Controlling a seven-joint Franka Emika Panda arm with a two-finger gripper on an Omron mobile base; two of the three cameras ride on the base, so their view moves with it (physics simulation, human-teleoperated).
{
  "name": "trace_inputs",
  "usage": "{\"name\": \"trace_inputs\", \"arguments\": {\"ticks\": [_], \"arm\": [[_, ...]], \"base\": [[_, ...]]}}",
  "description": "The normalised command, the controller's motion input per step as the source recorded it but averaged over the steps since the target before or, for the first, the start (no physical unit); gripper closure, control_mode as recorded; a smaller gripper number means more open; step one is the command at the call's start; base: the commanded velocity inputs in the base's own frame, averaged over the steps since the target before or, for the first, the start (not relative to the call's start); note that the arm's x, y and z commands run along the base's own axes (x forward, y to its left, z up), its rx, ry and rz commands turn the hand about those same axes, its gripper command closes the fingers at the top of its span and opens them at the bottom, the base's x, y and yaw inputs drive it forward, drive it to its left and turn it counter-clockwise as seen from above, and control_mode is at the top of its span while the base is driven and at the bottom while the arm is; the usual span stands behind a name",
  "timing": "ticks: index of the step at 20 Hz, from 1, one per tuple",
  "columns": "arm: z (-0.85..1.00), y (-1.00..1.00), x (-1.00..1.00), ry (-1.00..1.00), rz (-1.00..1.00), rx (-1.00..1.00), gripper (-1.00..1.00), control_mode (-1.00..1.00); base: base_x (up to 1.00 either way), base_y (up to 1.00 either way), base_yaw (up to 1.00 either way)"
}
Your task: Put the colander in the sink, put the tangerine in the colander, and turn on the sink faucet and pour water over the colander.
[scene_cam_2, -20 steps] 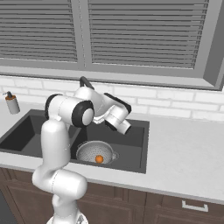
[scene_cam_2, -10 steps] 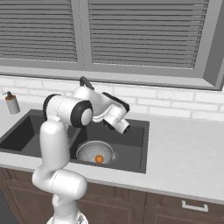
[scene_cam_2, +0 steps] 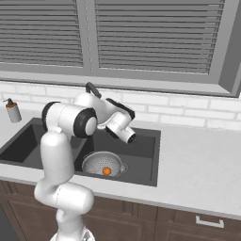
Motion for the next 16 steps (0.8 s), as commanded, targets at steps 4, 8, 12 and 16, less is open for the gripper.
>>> {"name": "trace_inputs", "arguments": {"ticks": [4,8,12,16], "arm": [[0.00,0.00,0.14,0.03,-0.04,0.00,-1.00,-1.00],[0.00,0.00,0.14,0.01,-0.03,0.00,-1.00,-1.00],[0.00,0.00,0.12,0.00,-0.02,0.00,-1.00,-1.00],[0.00,0.00,0.11,0.00,-0.02,0.00,-1.00,-1.00]], "base": [[0.00,0.00,0.00],[0.00,0.00,0.00],[0.00,0.00,0.00],[0.00,0.00,0.00]]}}
